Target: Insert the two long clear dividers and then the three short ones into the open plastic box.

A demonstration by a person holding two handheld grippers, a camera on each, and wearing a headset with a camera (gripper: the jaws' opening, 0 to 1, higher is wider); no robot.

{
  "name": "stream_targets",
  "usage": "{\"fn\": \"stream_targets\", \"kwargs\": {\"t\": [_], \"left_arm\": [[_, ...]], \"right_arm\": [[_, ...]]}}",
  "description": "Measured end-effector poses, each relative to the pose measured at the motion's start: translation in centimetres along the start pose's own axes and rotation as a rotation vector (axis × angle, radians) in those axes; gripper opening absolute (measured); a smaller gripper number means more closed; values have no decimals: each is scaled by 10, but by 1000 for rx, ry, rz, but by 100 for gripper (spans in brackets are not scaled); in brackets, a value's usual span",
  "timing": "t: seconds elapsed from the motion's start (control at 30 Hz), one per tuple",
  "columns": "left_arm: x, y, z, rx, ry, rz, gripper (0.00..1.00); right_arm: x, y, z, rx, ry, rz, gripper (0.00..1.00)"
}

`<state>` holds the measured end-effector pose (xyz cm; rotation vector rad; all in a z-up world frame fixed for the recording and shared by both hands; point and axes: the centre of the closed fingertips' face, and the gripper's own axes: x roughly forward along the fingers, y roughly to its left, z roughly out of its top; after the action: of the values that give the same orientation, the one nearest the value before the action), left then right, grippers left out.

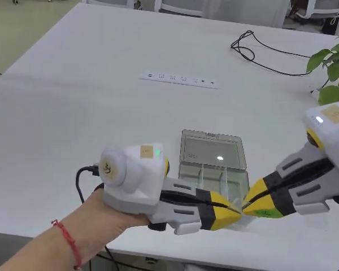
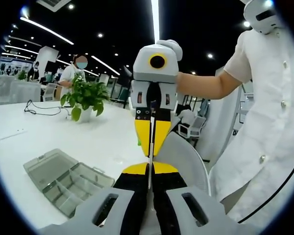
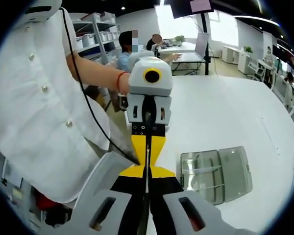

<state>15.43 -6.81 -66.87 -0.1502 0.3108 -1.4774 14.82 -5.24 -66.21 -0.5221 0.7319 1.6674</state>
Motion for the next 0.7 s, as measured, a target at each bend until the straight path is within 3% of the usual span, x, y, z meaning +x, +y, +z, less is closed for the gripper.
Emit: {"fn": "stream_targets", "kwargs": {"t": [0.7], "left_arm": [[-7,3,-6,-7,4,34,2]], "right_arm": [[2,-1,2,-14,0,-19,3]]}}
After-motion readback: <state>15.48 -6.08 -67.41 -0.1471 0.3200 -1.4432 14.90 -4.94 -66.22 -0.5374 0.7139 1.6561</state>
